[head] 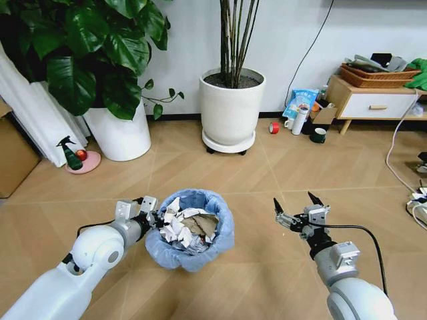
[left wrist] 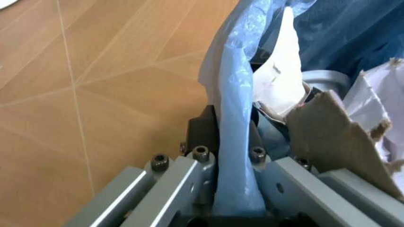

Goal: Pick up the trash bin and place the garbage on the floor into it.

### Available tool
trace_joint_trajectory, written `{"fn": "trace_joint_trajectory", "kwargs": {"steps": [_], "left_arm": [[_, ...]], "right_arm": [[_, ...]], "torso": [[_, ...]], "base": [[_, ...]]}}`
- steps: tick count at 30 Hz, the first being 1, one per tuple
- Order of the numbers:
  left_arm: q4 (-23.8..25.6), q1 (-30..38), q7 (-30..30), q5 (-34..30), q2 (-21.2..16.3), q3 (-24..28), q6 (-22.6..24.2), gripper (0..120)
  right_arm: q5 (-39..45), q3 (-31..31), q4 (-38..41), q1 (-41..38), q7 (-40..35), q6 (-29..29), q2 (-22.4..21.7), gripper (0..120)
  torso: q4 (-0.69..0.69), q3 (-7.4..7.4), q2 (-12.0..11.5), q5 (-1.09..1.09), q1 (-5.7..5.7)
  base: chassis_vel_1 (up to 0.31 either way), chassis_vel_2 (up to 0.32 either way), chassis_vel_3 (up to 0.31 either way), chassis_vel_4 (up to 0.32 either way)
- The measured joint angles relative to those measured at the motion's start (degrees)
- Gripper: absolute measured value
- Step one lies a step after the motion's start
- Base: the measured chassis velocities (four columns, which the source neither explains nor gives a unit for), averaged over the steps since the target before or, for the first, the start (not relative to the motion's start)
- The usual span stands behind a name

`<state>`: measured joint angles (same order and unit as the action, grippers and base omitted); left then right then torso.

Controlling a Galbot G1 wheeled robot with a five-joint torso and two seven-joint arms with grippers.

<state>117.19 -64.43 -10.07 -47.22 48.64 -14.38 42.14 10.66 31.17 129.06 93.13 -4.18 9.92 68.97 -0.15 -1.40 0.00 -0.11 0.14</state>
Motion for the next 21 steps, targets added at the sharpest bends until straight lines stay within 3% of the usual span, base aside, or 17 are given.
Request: {"fn": "trace_joint_trajectory", "kwargs": {"steps": [21], "left_arm": [[1.24, -2.83, 0.05, 0.93, 0.39, -2.22, 0.0, 0]], "right_arm": [[0.11, -0.34, 0.17, 1.01, 0.03, 0.01, -1.35, 100]], "torso": [[0.02, 0.01, 0.0, 0.02, 0.0]], "base": [[0.269, -0.074, -0.265, 0.071]]}}
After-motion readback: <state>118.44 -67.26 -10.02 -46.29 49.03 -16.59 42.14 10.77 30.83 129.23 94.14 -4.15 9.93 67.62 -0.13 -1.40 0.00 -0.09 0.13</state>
